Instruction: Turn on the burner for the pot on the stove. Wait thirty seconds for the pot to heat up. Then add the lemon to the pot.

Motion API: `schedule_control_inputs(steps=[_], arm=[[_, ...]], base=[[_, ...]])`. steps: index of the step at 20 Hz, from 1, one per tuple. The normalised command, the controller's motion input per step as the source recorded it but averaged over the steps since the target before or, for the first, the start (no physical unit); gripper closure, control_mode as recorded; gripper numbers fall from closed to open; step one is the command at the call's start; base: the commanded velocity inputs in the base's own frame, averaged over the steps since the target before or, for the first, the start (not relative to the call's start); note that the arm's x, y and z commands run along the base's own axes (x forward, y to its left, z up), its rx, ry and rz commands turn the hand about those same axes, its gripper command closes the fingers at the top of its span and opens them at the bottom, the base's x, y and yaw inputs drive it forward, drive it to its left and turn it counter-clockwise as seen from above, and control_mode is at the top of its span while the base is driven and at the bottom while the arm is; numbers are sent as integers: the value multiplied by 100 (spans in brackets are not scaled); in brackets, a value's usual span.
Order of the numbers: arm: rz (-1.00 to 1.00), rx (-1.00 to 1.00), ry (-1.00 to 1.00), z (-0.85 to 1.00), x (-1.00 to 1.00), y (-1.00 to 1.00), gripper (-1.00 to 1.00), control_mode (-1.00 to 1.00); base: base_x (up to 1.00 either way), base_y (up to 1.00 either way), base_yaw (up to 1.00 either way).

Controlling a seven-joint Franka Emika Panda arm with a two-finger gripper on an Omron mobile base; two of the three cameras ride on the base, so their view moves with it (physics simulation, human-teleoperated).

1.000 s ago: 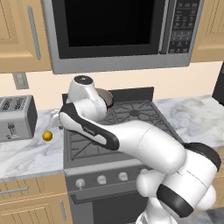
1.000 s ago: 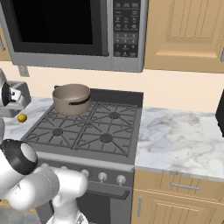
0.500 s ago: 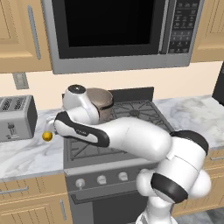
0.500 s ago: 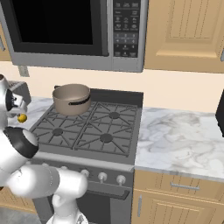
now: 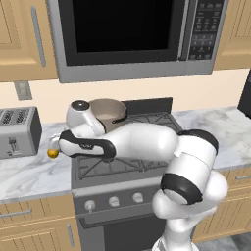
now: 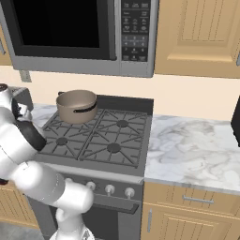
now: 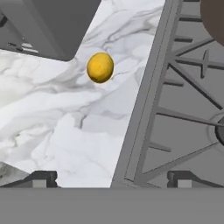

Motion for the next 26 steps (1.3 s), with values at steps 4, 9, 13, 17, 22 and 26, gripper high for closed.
schedule_control_inputs(steps=[4, 9, 13, 17, 22, 26], arm=[[0, -3, 0, -20, 37, 18, -100, -100], [0, -3, 2, -26, 42, 27, -100, -100], [0, -3, 2, -29, 38, 34, -100, -100], [0, -3, 2, -17, 40, 35, -100, -100], [0, -4, 5, -17, 44, 36, -100, -100], [0, -3, 4, -17, 38, 20, -100, -100]], base=[[0, 0, 0], [0, 0, 0], [0, 0, 0], [0, 0, 0], [0, 0, 0], [0, 0, 0]])
